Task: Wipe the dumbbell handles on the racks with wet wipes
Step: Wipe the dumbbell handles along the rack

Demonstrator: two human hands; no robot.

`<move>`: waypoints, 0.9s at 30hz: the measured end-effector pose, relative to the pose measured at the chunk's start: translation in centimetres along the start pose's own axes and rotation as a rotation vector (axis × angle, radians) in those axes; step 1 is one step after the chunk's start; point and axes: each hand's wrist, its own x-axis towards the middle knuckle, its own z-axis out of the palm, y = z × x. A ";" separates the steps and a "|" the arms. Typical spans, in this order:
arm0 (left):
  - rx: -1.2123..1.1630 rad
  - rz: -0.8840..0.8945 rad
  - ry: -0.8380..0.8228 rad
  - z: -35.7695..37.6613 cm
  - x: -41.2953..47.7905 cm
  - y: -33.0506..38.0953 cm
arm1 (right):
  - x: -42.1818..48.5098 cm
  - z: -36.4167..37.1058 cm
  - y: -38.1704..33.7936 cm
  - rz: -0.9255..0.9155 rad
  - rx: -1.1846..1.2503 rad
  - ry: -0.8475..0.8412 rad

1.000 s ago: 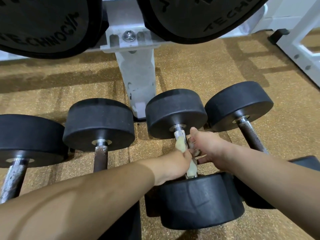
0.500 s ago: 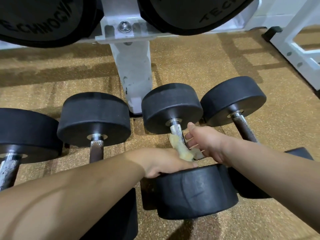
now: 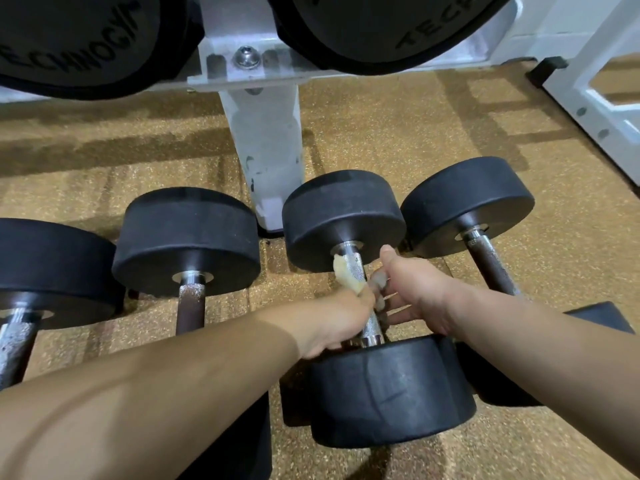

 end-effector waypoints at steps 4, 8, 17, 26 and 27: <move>0.067 -0.043 -0.105 0.4 -0.5 -1.0 | 0.2 0.4 0.1 0.018 -0.023 0.025; -0.058 -0.038 0.116 -0.6 0.9 1.1 | 0.8 1.0 -0.2 0.018 -0.004 0.050; 0.057 0.040 0.069 -0.4 2.3 -0.6 | 1.4 0.5 0.2 0.062 0.056 0.060; -0.045 0.013 0.130 -2.1 0.9 2.2 | 0.7 1.5 -0.6 0.026 0.052 -0.003; -0.071 0.022 0.179 -2.5 1.6 2.5 | 0.6 1.5 -0.4 0.030 0.063 -0.005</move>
